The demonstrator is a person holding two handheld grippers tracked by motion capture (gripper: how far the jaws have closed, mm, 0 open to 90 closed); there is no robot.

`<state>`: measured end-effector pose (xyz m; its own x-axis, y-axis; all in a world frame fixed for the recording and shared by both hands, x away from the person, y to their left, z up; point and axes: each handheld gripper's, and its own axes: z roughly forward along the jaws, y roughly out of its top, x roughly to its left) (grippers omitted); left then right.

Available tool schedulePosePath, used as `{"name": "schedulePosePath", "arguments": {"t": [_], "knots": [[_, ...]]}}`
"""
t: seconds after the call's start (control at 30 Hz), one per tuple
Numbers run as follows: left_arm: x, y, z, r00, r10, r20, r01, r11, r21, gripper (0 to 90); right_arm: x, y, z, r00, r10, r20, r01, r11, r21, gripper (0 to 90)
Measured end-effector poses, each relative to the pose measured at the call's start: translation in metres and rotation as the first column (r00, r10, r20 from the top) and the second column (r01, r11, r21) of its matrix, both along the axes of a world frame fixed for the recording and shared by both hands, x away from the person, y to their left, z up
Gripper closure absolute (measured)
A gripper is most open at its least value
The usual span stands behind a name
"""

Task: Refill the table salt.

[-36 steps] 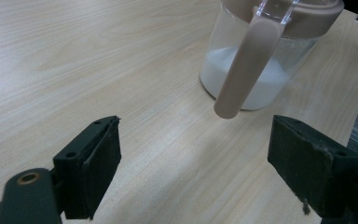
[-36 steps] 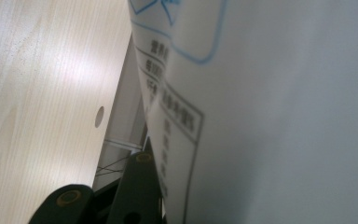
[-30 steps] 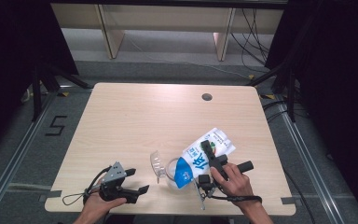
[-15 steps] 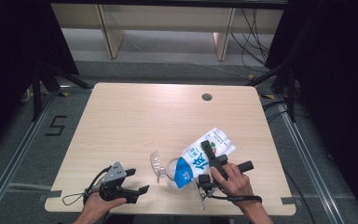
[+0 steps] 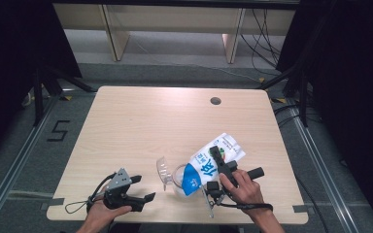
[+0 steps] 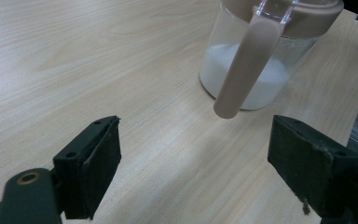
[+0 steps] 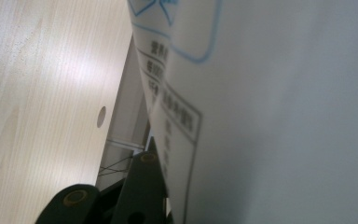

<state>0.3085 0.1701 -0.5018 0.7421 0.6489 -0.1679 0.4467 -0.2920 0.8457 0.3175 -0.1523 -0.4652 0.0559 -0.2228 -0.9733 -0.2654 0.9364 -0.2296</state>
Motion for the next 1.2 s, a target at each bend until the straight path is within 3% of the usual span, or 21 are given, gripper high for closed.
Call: {"name": "schedulePosePath", "arguments": {"t": [0.8, 1.03, 1.07, 1.13, 1.2], "knots": [[0.0003, 0.0003, -0.0001, 1.0, -0.006, -0.003, 0.006, 1.0, -0.001, 16.7, -0.0004, -0.0002, -0.0005, 1.0, -0.007, -0.004, 0.007, 0.9999, 0.01, 75.1], [0.0003, 0.0004, 0.0, 1.0, -0.006, -0.004, 0.006, 1.0, -0.002, 16.7, 0.0003, 0.0008, 0.0023, 0.9993, 0.025, 0.027, -0.025, 0.9997, -0.008, 75.3], [0.0002, 0.0003, 0.0, 1.0, -0.006, -0.004, 0.006, 1.0, -0.002, 16.7, 0.0005, -0.0004, -0.0005, 0.9998, 0.017, 0.012, -0.017, 0.9995, 0.028, 75.3], [0.0, -0.0001, -0.0001, 1.0, -0.006, -0.005, 0.006, 1.0, -0.008, 16.7, 0.0003, -0.0001, 0.0007, 0.9999, 0.014, 0.009, -0.014, 0.9999, 0.006, 75.4], [-0.0001, -0.0002, 0.0002, 1.0, -0.006, -0.007, 0.006, 1.0, -0.005, 16.7, -0.0013, -0.0011, -0.0015, 0.9999, -0.012, -0.003, 0.012, 0.9992, 0.038, 75.4]]}}
